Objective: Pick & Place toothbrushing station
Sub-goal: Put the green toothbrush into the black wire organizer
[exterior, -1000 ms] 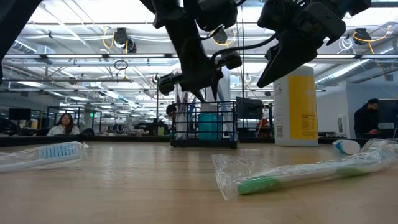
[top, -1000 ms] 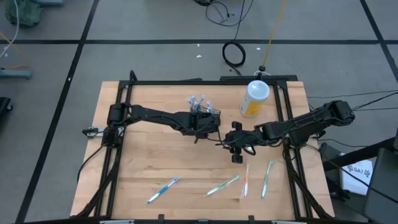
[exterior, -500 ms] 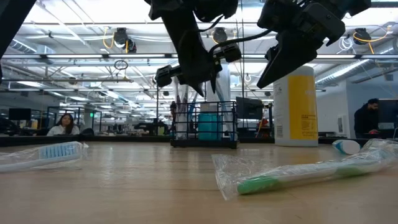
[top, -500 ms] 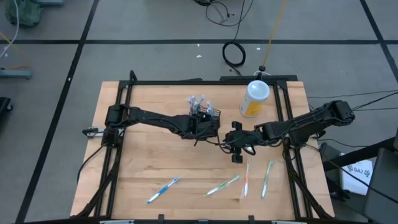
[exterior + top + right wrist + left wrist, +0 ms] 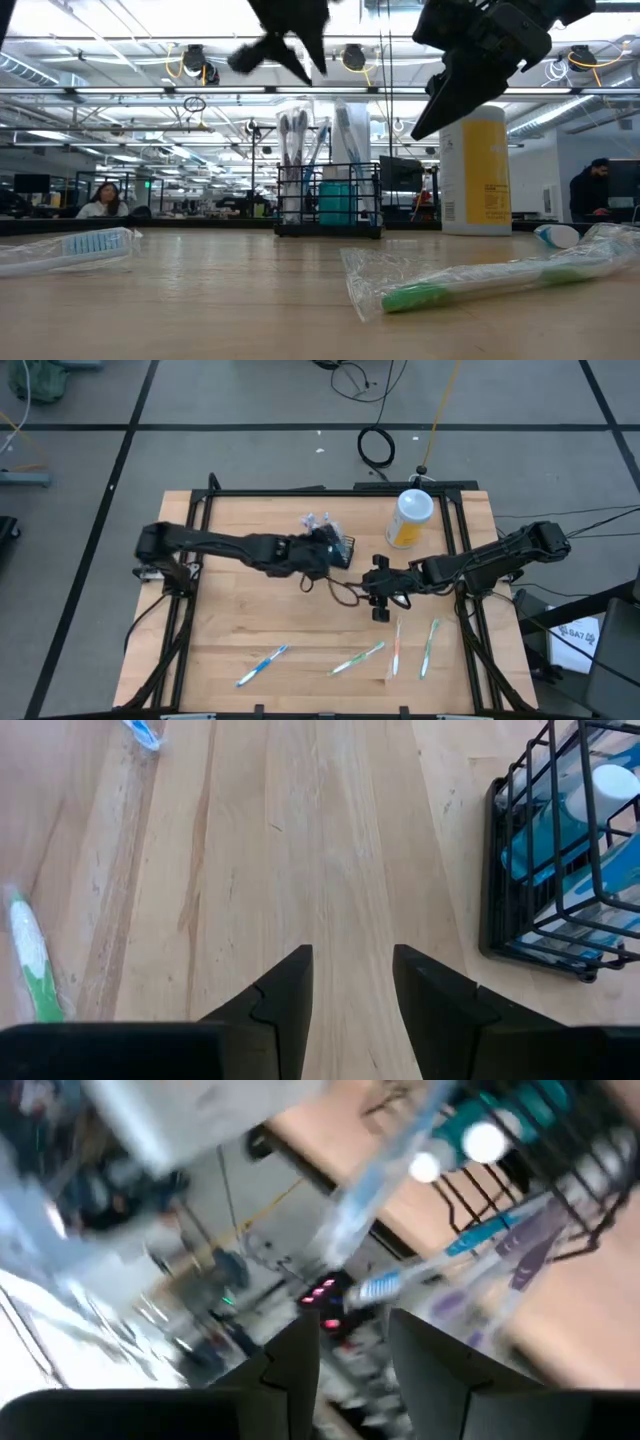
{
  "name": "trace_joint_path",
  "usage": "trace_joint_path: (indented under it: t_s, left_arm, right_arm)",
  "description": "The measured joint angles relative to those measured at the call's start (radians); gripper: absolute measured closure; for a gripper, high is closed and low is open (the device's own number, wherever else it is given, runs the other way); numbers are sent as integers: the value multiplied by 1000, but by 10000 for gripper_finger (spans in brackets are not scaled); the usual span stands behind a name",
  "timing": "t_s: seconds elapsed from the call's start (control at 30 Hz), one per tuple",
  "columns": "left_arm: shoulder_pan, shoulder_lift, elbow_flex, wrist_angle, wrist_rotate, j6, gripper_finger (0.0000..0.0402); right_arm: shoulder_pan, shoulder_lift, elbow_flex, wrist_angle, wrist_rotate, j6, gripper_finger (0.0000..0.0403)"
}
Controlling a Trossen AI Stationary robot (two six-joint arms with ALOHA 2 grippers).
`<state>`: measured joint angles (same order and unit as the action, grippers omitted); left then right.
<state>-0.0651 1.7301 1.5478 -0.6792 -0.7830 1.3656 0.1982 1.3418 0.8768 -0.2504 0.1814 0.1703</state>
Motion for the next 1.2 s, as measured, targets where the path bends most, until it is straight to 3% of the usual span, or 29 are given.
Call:
trace_joint_path:
  t_s: [0.3,0.5,0.63,0.87,1.03,1.2]
  left_arm:
    - [-1,-266,0,-218,81,-874,273]
    - [26,-408,0,-475,161,-1308,273]
    - [33,-475,-24,-569,222,-1455,273]
    - [2,-589,-188,-524,241,-1639,273]
    - [-21,-629,-352,-463,233,-1705,273]
    - [-47,-632,-532,-319,238,-1734,273]
  right_arm:
    - [0,0,0,-2,0,94,271]
    - [0,0,0,-5,0,240,271]
    - [6,0,0,-11,0,351,271]
    - [62,0,0,-59,-9,519,271]
    - [132,-19,0,-217,-163,655,271]
    - [226,-57,0,-403,-290,1062,271]
